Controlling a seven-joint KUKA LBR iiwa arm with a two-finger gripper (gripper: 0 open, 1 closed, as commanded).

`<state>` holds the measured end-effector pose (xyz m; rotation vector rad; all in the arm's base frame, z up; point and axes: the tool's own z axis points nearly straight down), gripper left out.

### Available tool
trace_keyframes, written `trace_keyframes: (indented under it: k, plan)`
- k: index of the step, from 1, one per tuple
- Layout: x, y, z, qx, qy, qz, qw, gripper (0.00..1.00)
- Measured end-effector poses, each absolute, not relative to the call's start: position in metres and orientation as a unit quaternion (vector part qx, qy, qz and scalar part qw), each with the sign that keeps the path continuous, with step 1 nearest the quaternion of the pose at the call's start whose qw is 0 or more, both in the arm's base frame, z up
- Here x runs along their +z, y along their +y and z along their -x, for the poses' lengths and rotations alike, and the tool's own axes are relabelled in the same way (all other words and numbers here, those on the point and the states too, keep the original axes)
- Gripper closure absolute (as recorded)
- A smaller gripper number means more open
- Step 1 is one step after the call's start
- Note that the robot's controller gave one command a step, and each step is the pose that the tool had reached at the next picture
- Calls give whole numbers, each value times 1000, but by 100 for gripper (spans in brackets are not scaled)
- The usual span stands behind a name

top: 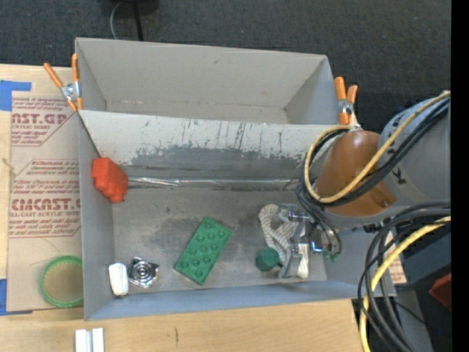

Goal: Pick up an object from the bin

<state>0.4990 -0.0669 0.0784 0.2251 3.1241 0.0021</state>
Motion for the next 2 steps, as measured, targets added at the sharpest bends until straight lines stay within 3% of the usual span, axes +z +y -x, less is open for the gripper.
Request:
trace_keyframes:
  k: [1, 2]
  plan:
    - [73, -71, -505, 1, 997, -80, 1, 0]
    - [75, -79, -522, 2, 986, -167, 4, 0]
